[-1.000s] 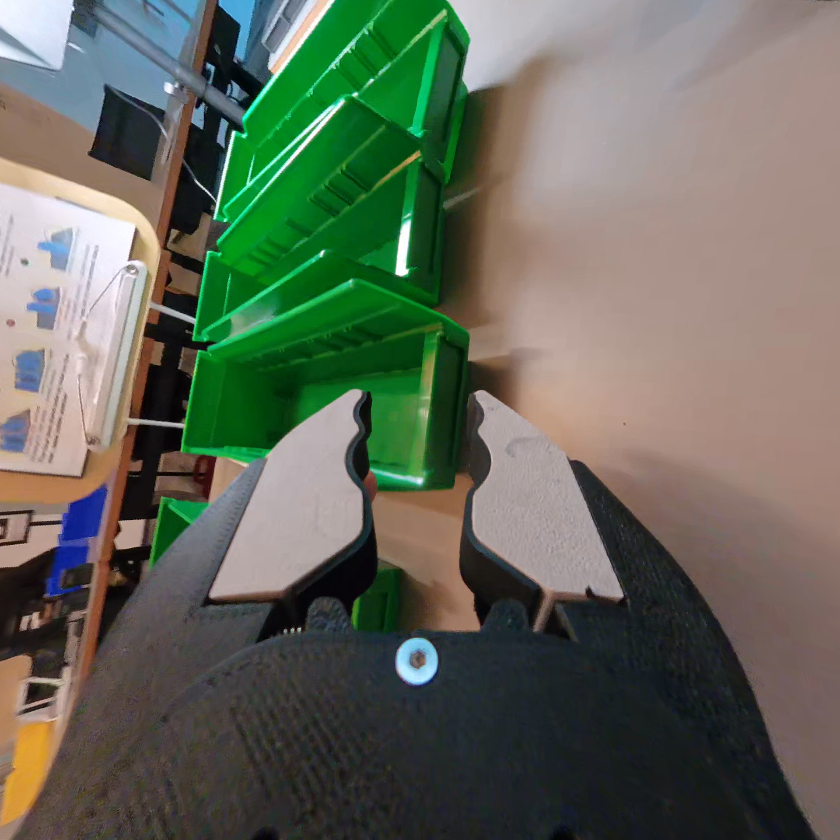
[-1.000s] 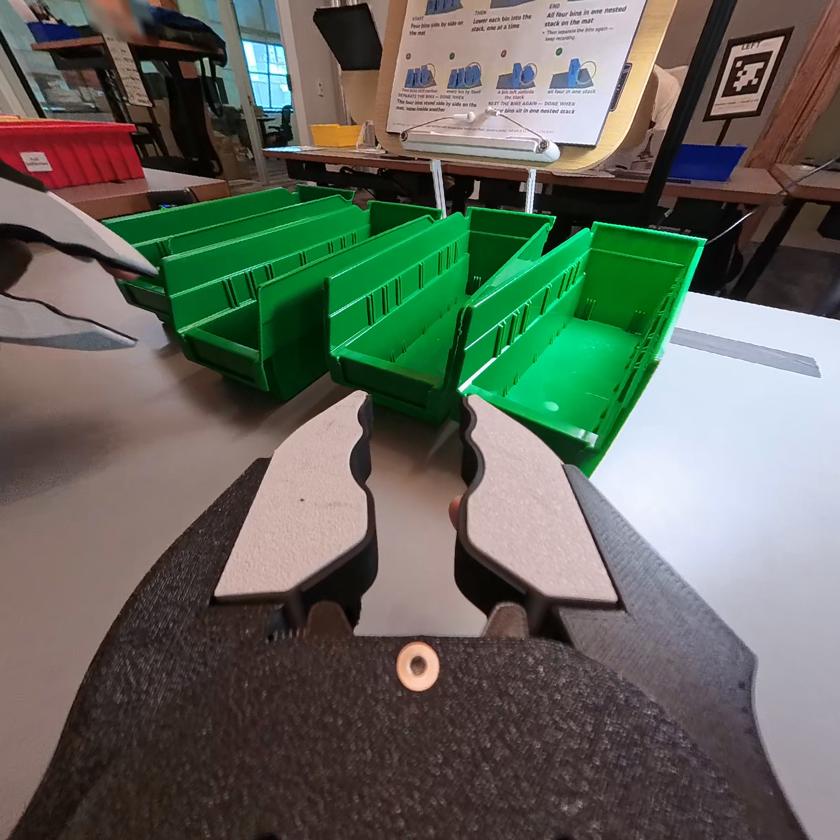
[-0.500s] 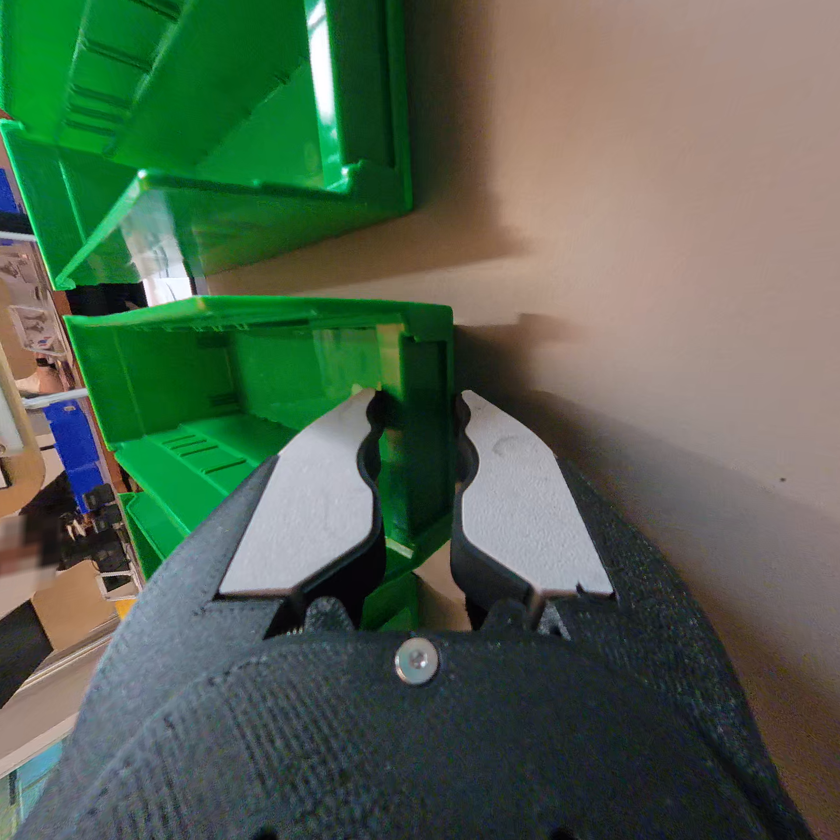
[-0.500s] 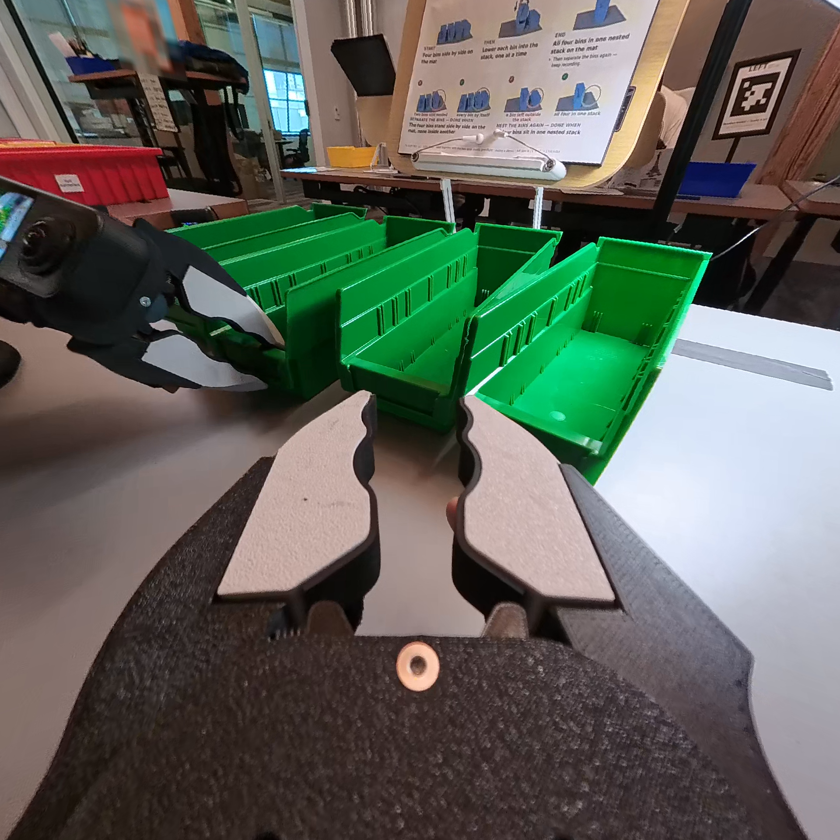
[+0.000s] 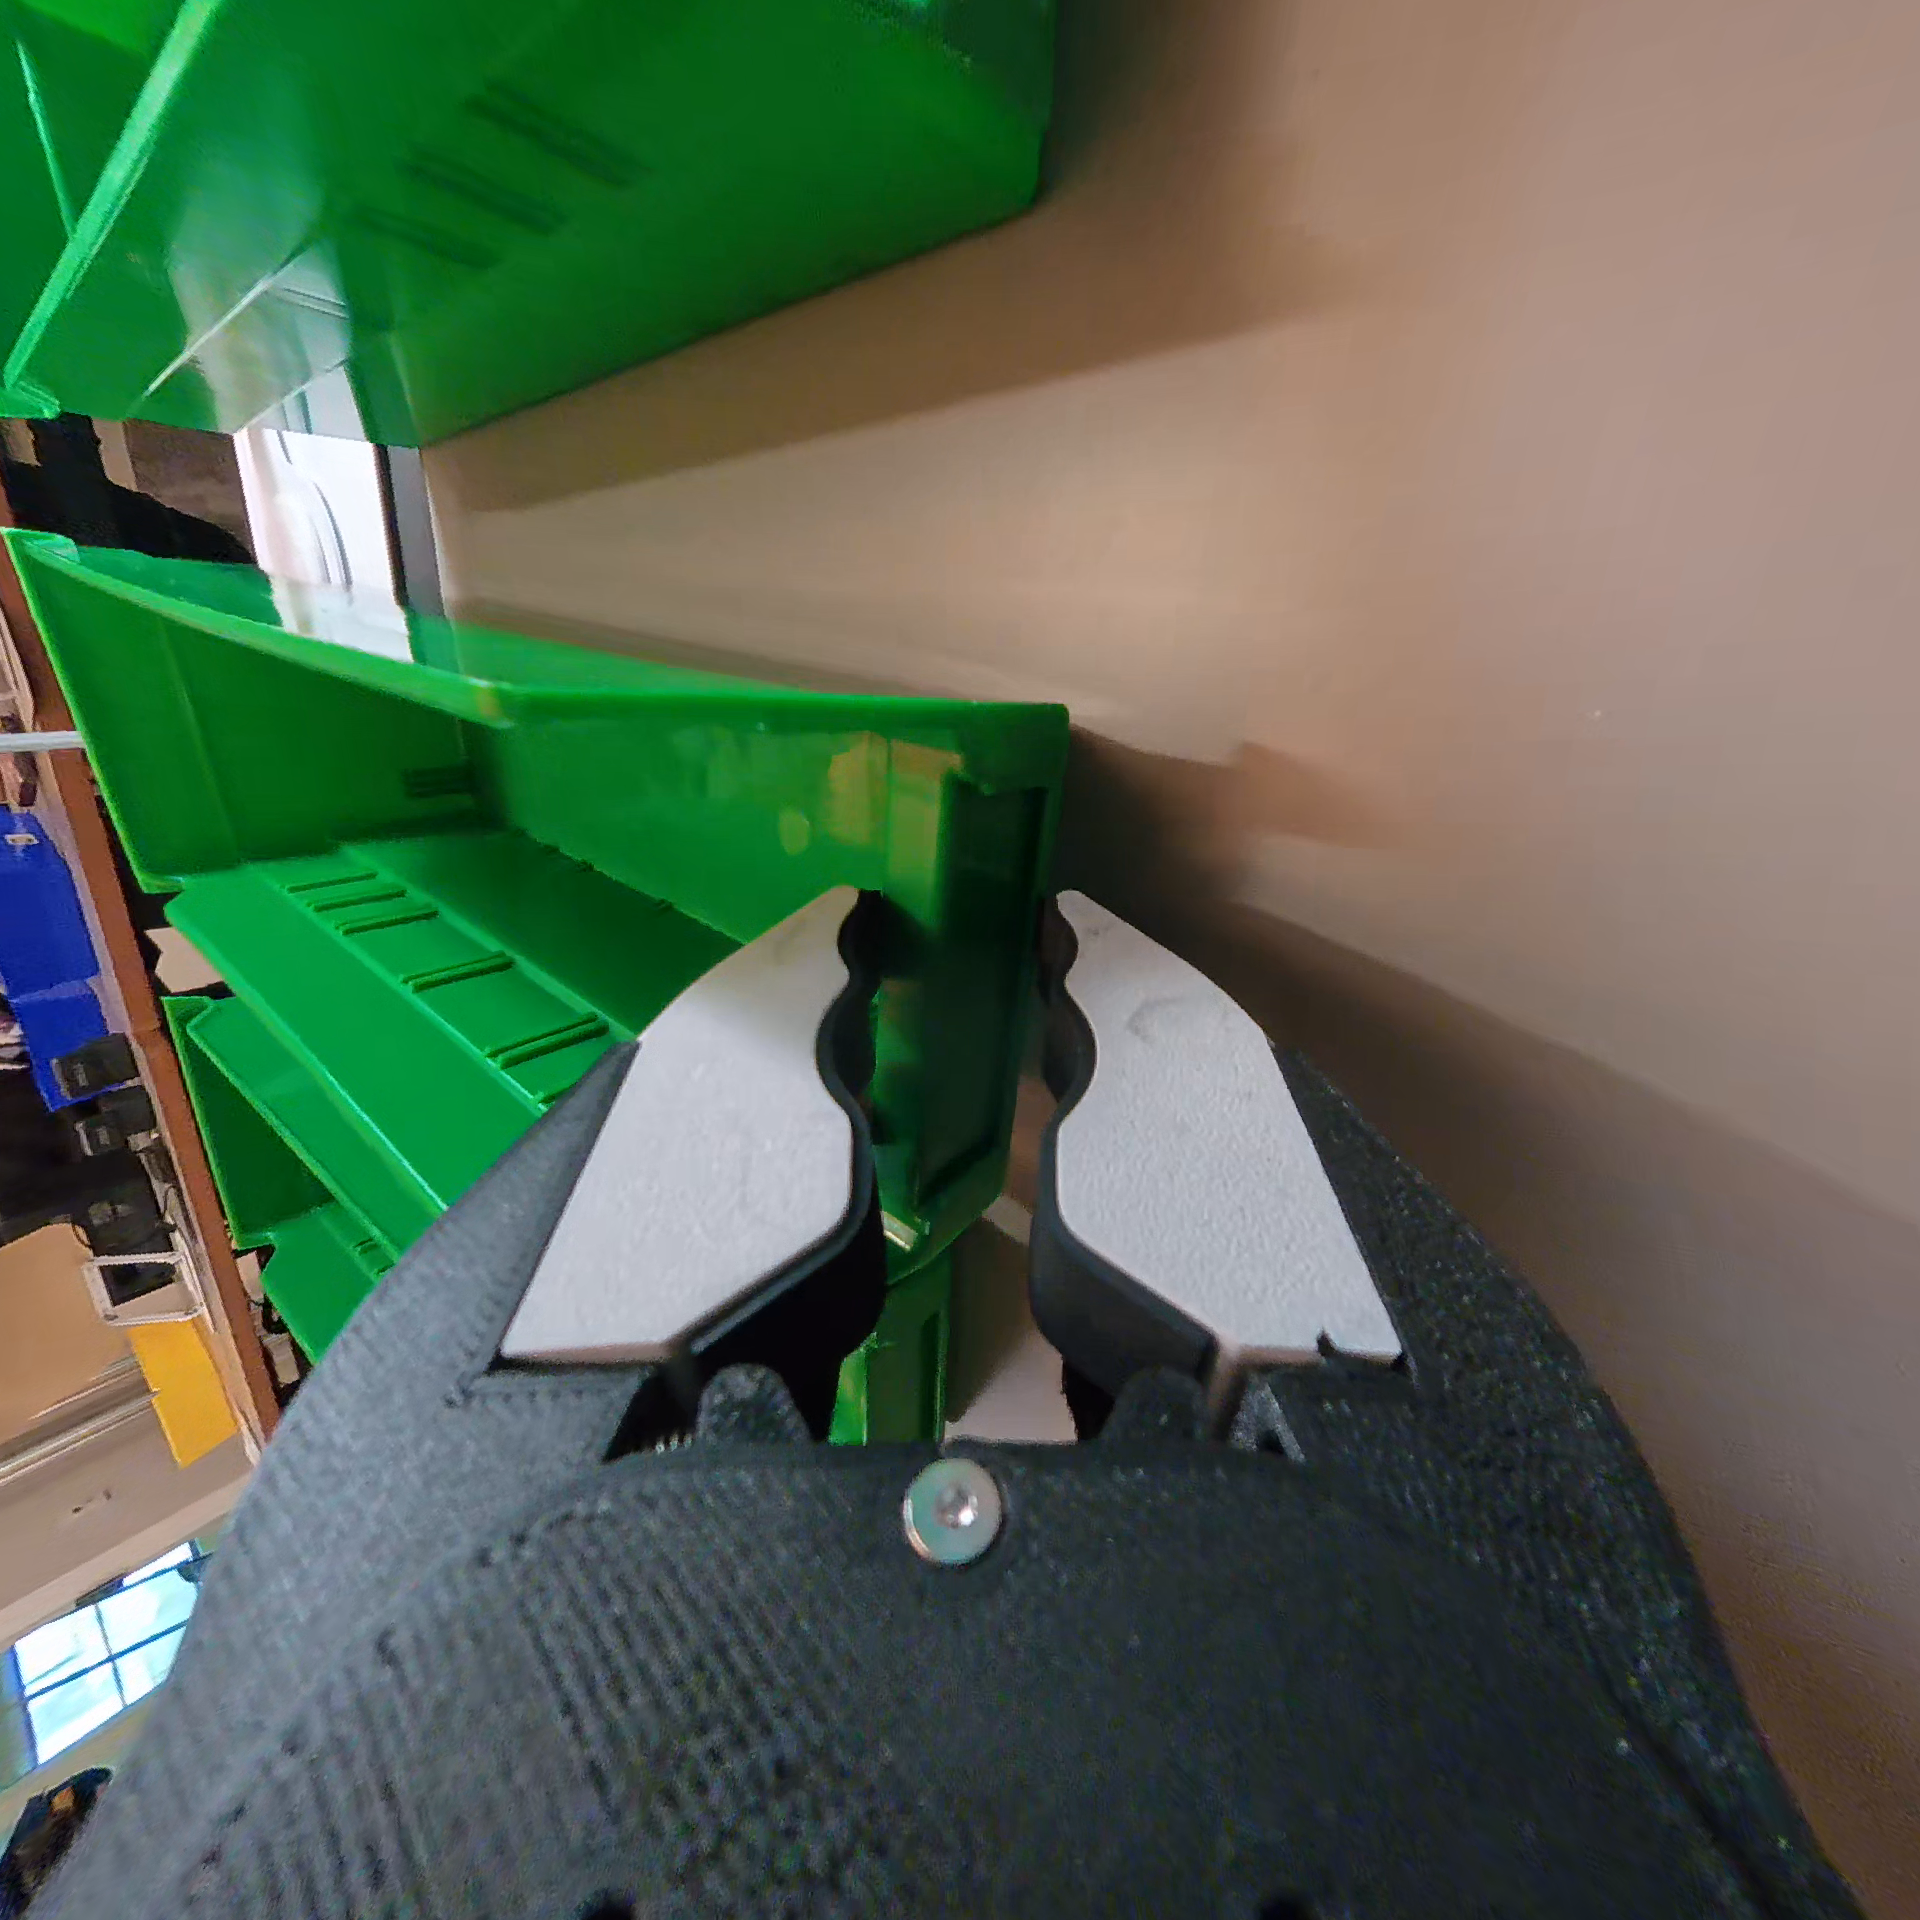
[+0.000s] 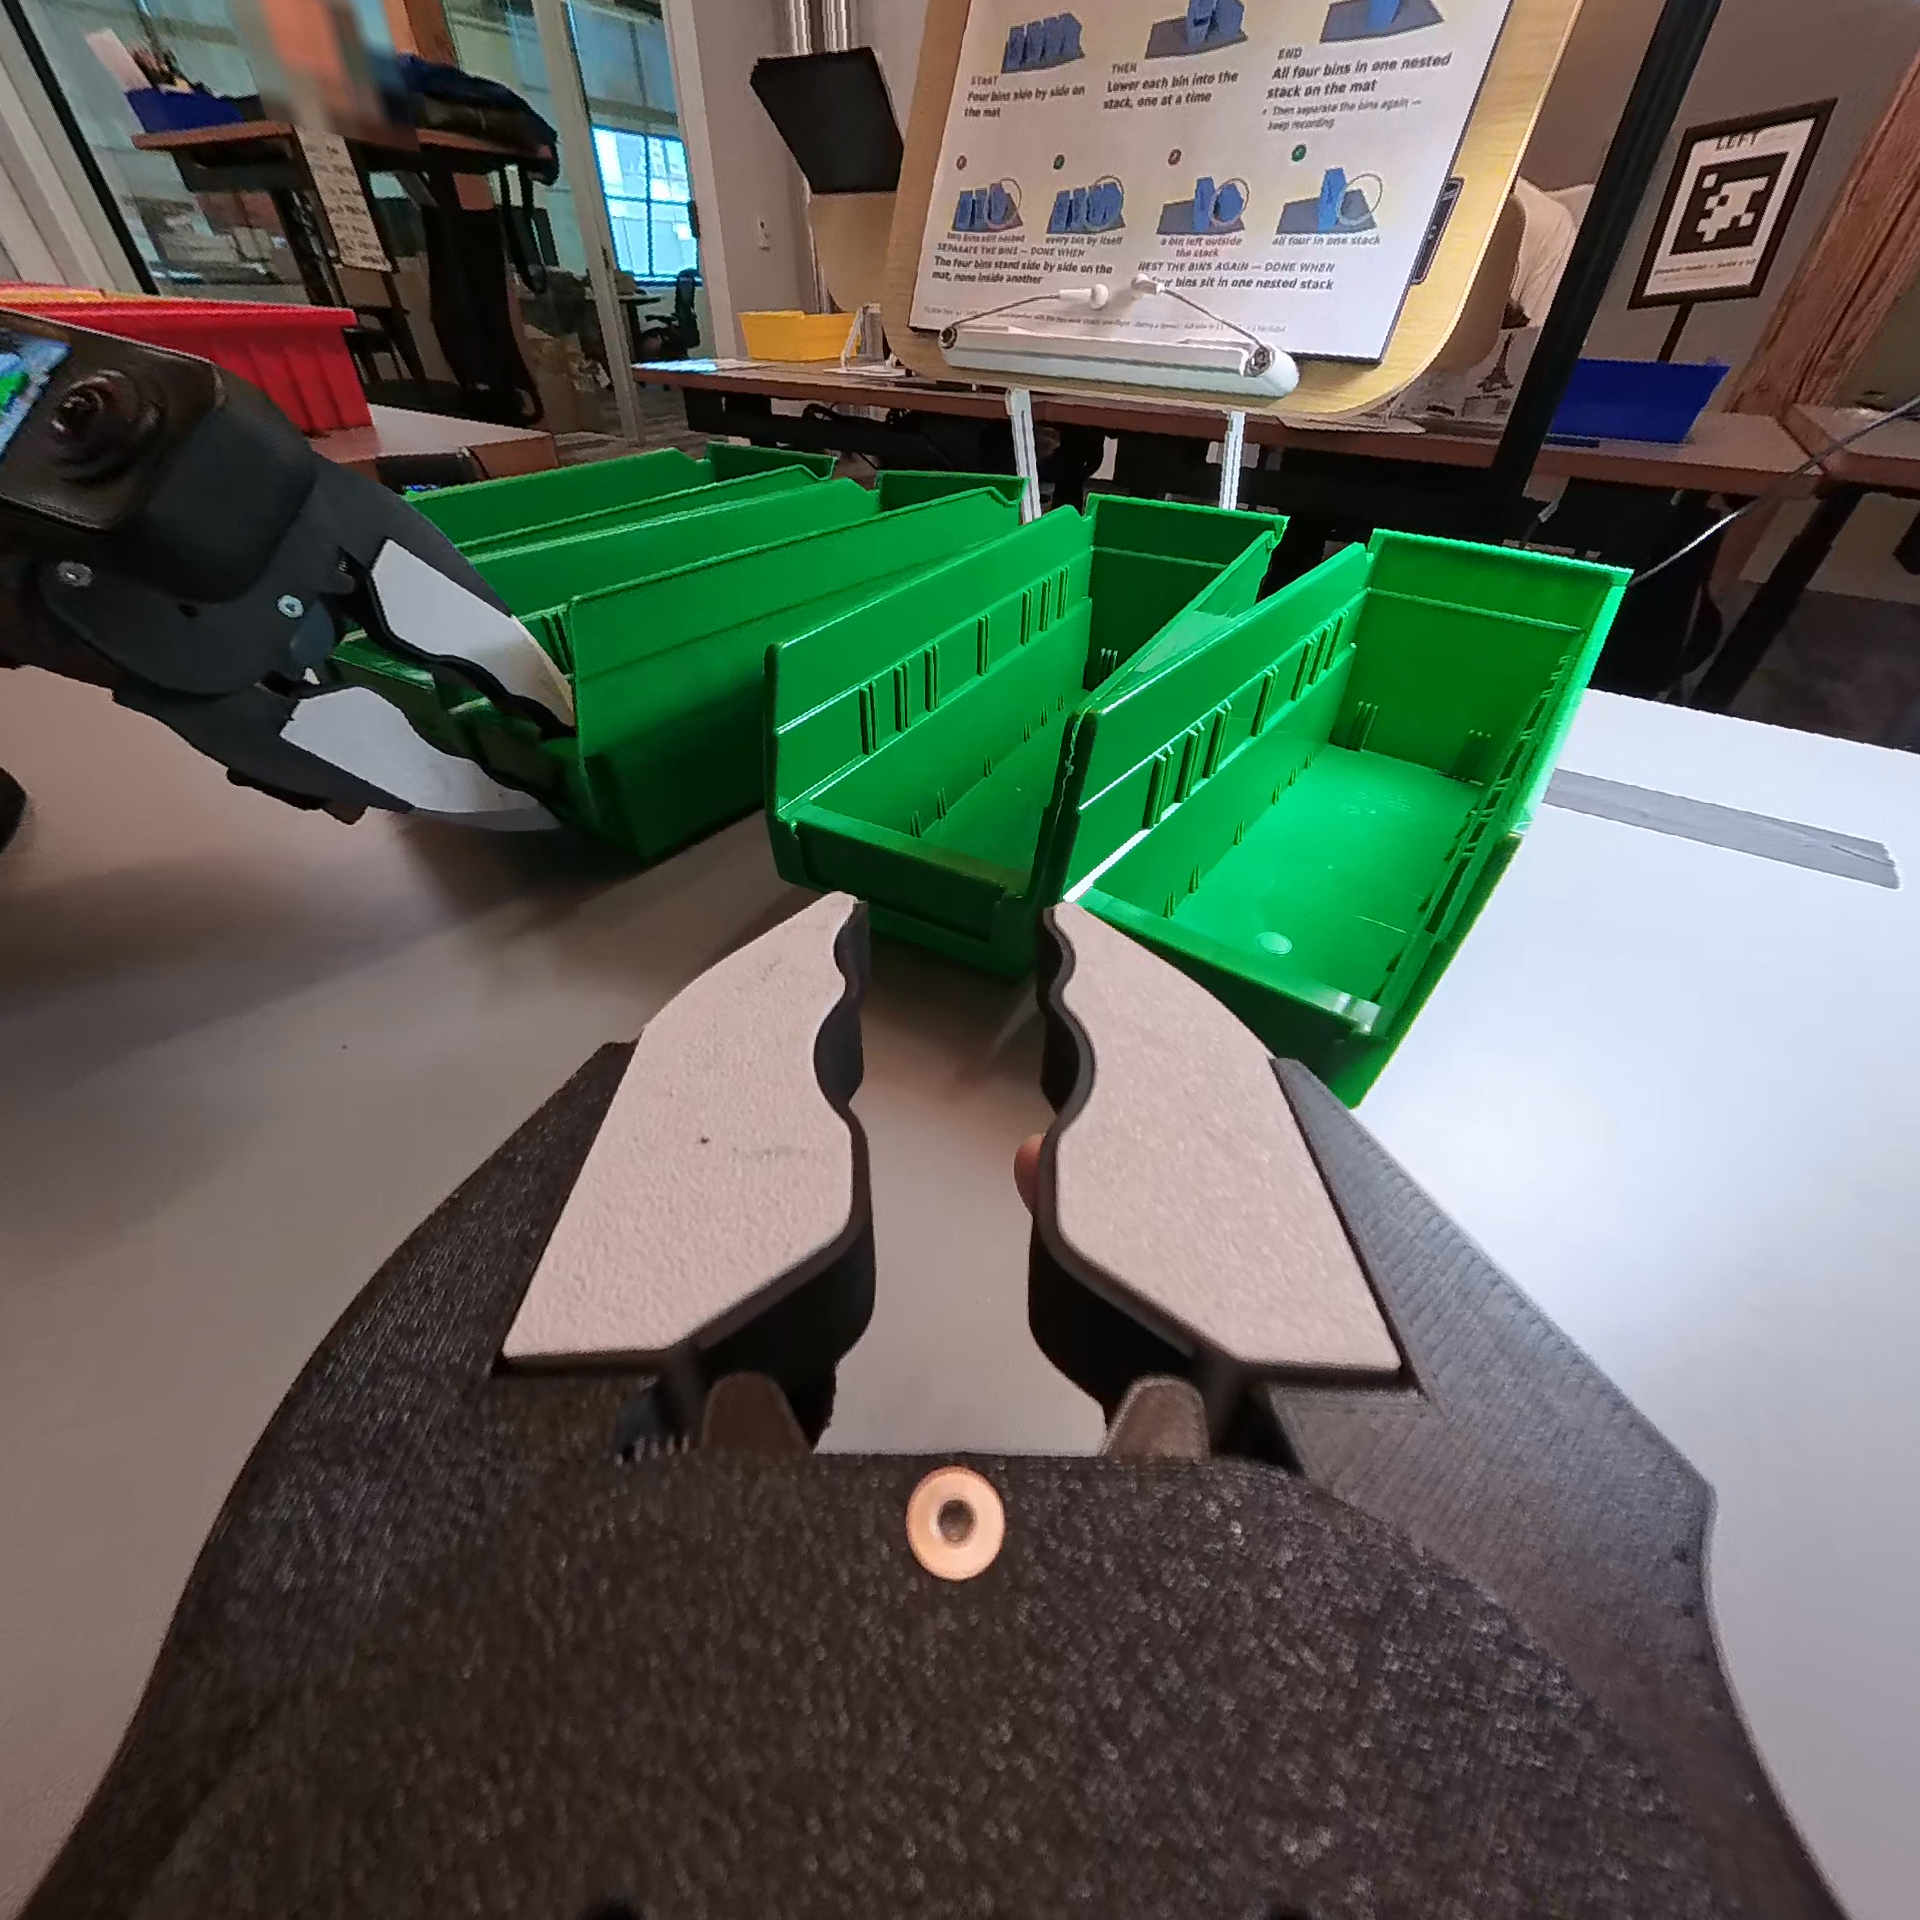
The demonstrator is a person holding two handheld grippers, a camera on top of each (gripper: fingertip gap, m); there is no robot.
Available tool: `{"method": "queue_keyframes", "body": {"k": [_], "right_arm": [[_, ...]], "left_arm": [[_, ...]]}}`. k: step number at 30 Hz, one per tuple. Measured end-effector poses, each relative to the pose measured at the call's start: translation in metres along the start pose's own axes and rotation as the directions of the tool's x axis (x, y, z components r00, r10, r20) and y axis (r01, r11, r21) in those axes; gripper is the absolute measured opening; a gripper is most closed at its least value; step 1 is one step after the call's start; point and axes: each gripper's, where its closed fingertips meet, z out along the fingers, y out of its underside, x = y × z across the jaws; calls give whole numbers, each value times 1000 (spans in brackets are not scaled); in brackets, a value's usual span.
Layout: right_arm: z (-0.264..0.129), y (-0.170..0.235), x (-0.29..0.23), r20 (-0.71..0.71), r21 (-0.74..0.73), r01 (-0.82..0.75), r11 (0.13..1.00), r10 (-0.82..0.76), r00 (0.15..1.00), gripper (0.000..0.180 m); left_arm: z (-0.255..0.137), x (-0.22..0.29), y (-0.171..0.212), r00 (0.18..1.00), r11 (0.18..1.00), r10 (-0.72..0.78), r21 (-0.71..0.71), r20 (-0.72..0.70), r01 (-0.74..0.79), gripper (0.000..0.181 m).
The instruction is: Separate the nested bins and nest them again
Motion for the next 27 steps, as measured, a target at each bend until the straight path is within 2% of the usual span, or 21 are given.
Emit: {"method": "queue_keyframes", "body": {"k": [12, 14, 16, 19, 22, 25, 27], "right_arm": [[-2, -2, -1, 3, 14, 6, 1000, -6, 1000, 29], [-2, -2, -1, 3, 15, 10, 1000, -10, 1000, 29], [-2, -2, -1, 2, 16, 13, 1000, -13, 1000, 29], [-2, -2, -2, 3, 17, 19, 1000, -19, 1000, 29], [5, 1, -7, 28, -25, 58, 998, -57, 998, 30], [21, 8, -20, 82, -102, 220, 970, -212, 974, 33], [37, 16, -33, 156, -170, 368, 914, -343, 926, 35]], "left_arm": [[5, -2, -5, 999, 999, 36, -3, 20, -36, 30], [1, -2, -8, 999, 999, 29, 44, 27, -30, 30], [-12, -2, -20, 999, 985, -46, 164, 7, 45, 34], [-47, -4, -34, 983, 909, -177, 374, -51, 183, 37], [-82, -7, -29, 945, 786, -304, 528, -123, 322, 37], [-99, -12, -4, 884, 669, -438, 597, -164, 442, 39], [-99, -13, 19, 844, 626, -507, 598, -175, 500, 41]]}}
